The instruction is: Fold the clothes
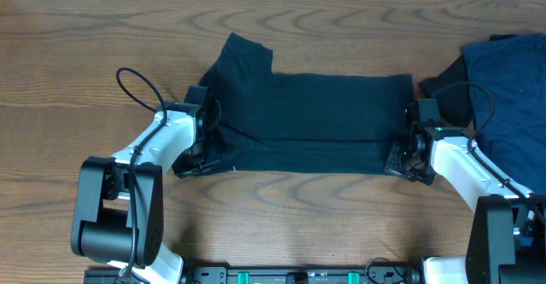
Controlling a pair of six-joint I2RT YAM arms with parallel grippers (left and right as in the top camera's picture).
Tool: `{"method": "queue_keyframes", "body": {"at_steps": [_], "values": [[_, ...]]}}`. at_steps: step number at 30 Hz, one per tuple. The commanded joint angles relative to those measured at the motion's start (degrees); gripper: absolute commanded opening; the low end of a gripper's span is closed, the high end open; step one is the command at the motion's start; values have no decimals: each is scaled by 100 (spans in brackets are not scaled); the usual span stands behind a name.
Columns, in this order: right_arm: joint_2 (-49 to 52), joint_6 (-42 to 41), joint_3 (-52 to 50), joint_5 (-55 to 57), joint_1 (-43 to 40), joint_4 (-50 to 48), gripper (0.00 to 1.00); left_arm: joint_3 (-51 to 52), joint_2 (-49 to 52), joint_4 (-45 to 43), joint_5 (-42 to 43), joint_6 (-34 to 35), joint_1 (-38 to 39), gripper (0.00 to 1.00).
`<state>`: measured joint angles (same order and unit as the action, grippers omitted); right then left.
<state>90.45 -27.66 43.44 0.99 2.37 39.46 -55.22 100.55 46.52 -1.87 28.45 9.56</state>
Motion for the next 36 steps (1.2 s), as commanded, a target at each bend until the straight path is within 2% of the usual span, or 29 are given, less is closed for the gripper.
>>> {"method": "queue_keyframes", "body": {"at_steps": [1,11,20,24,26,28,36], "values": [[138,-212,-192,179,-26,219,1,35,59,101,-52,-90,-28,6],[107,-205,42,203,-28,518,1,35,37,240,-55,-120,-28,6],[42,-4,1499,125,-7,1366,1,-96,-789,356,-50,-184,-28,6],[42,564,1998,-511,35,1703,1,-96,-1375,249,-50,-63,-28,6],[42,1058,2048,-1137,103,1711,1,-96,-1537,195,-50,-7,-28,6],[46,1211,2017,-1392,175,1718,1,-94,-1558,136,-50,-7,-28,6],[66,1204,1628,-1436,603,1510,1,-76,-1335,2,-48,39,-28,6]]}}
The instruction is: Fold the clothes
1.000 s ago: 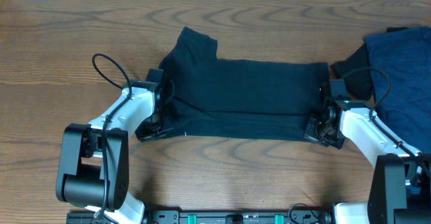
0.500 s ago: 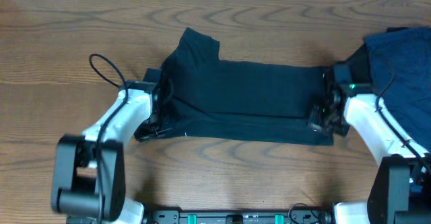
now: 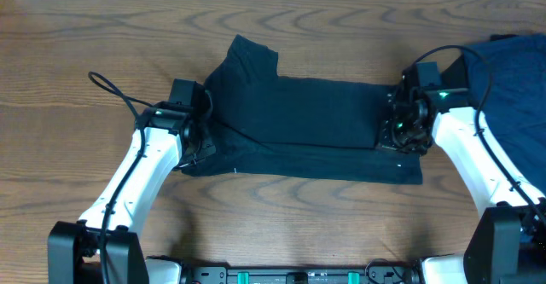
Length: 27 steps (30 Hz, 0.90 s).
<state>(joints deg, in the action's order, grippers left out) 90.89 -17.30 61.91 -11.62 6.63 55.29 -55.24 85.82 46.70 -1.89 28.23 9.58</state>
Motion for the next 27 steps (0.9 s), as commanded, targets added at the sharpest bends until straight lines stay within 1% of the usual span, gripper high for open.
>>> {"method": "queue_keyframes", "body": {"at_steps": [1,6,13,22,27], "values": [[22,168,-297,-173,225,-138,1,-61,164,-57,-46,61,-31,6],[24,173,-708,-170,474,-610,1,7,391,-295,-46,164,-31,6],[24,173,-855,-173,507,-968,1,13,667,-466,-48,232,-31,6],[24,173,-870,-177,525,-890,1,44,1316,-566,-46,254,-31,6],[24,173,-955,-195,627,-925,1,44,1449,-573,-46,254,-31,6]]}}
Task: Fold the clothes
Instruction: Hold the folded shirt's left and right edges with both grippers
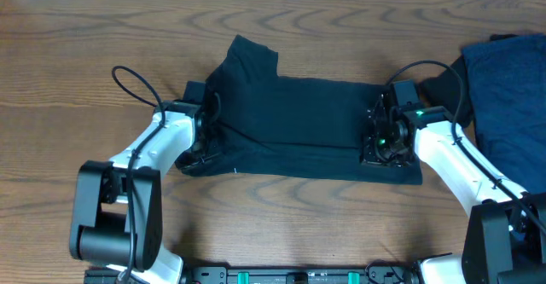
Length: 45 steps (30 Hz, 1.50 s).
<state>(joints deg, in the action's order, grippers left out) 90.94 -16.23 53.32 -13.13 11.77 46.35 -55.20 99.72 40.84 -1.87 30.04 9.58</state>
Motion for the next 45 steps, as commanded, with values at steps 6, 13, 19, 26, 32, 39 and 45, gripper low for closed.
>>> {"method": "queue_keyframes", "body": {"at_steps": [6,13,19,26,32,39,45], "values": [[20,61,-372,-42,181,-509,1,39,61,-4,-48,72,-31,6],[20,61,-514,-42,181,-741,1,66,63,-13,-50,72,-31,6],[20,63,-518,-22,181,-828,1,68,63,-68,-50,72,-31,6],[20,61,-538,-42,181,-649,1,74,66,-66,-50,70,-31,6],[20,28,-671,-42,181,-890,1,76,66,-68,-50,72,-31,6],[20,-92,-791,-15,179,-1001,1,76,63,-66,-50,70,-31,6],[20,-96,-813,144,179,-1032,1,76,66,-66,-50,70,-31,6]]}}
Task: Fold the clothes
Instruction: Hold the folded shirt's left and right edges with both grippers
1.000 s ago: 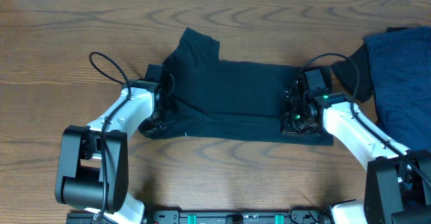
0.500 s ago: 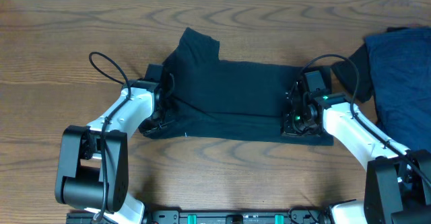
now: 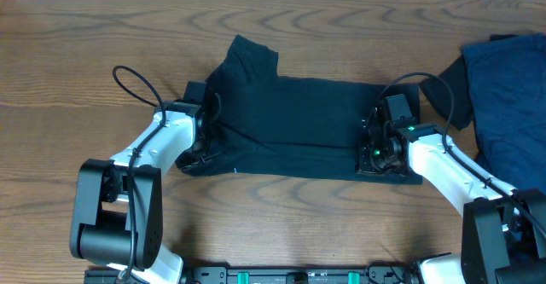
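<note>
A dark navy garment (image 3: 299,126) lies folded into a long band across the table's middle, with a sleeve or flap sticking up at its far left (image 3: 250,55). My left gripper (image 3: 203,154) rests at the band's lower left corner; its fingers are hidden against the dark cloth. My right gripper (image 3: 375,152) sits on the band's right end, near the lower edge. Whether either holds cloth cannot be made out from above.
A pile of blue clothes (image 3: 508,96) lies at the right edge of the wooden table (image 3: 85,54), with a dark piece (image 3: 452,92) beside it. Black cables loop off both arms.
My right gripper has shifted slightly toward the near edge on the garment's right end. The left arm and the garment look unchanged.
Both grippers stood at the band's lower corners, the right one outside the cloth's right end. Then both were farther back and the band's right end lay further in. The left went back to its corner; the right came inward onto the cloth, where it stays.
</note>
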Controlling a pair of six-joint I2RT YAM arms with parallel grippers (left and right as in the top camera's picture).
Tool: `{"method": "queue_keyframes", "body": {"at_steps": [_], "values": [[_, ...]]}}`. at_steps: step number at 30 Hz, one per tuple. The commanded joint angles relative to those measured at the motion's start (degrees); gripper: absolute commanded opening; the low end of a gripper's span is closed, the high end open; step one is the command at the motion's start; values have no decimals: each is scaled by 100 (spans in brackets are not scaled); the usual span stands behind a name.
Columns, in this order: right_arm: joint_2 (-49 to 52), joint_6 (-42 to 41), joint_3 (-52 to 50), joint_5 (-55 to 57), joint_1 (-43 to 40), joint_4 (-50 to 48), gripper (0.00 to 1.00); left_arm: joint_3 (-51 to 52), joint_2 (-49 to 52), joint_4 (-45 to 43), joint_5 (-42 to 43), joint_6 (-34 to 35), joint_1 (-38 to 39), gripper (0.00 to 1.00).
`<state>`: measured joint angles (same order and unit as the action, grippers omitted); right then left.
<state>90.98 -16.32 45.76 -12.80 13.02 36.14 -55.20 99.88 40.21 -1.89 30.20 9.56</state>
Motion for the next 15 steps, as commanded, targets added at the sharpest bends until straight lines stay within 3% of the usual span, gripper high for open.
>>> {"method": "queue_keyframes", "body": {"at_steps": [1,15], "values": [[15,-85,-63,122,57,-7,1,76,50,-2,-48,55,-28,6],[15,-103,-184,295,55,-278,1,76,50,-2,-48,55,-28,6]]}}
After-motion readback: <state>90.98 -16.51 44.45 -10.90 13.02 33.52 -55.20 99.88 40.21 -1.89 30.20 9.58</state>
